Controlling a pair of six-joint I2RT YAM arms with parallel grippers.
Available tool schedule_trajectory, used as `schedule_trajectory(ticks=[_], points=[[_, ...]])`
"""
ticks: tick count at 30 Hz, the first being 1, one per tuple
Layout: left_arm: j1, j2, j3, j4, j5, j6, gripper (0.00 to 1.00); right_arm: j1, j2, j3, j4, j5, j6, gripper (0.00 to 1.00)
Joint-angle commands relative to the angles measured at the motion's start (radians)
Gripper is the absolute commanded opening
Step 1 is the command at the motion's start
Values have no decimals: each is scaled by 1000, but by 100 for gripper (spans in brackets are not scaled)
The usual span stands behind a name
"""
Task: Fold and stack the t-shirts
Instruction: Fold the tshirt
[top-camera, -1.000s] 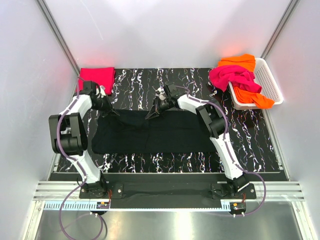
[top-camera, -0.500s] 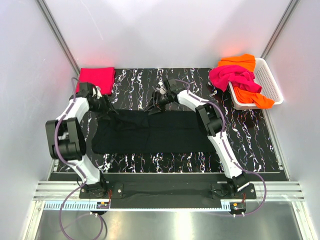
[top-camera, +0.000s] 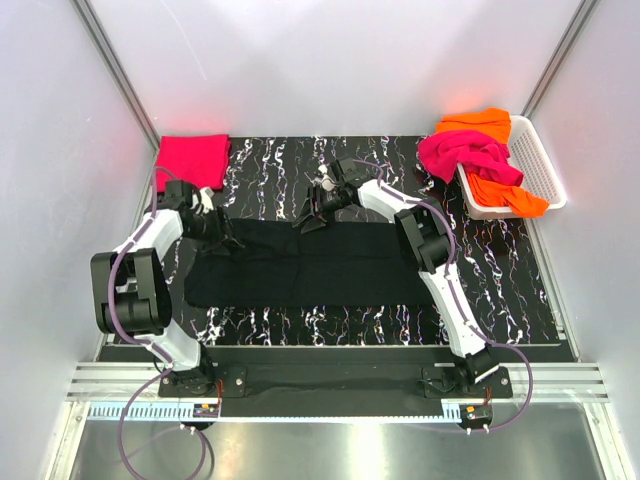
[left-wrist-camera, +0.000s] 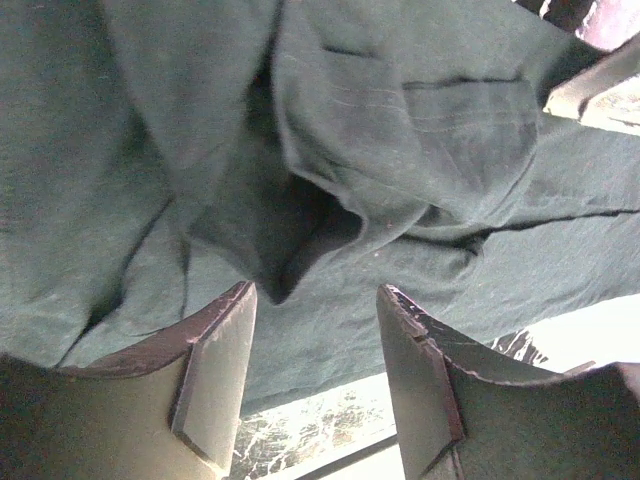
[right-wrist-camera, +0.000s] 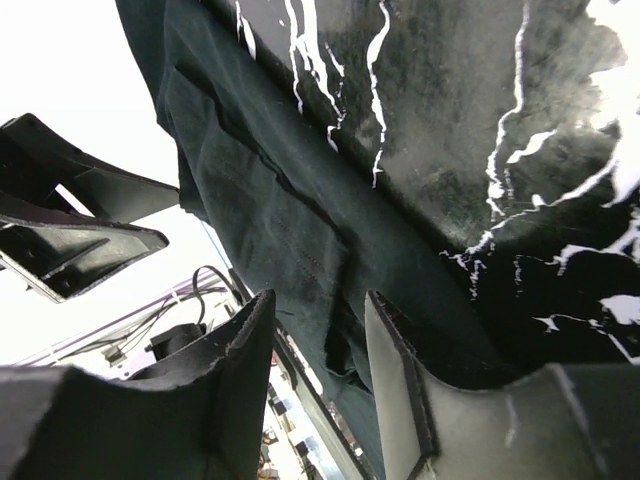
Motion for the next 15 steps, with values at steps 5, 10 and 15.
schedule_trajectory(ticks=[5, 10, 15], points=[[-32, 10, 15, 44, -18, 43, 56, 31, 27, 84, 11, -52, 26, 44], [-32, 30, 14, 15, -62, 47, 55, 42, 38, 69, 14, -40, 34, 42], [-37, 44, 26, 8, -82, 72, 54, 40, 35, 60, 12, -14, 29, 42]])
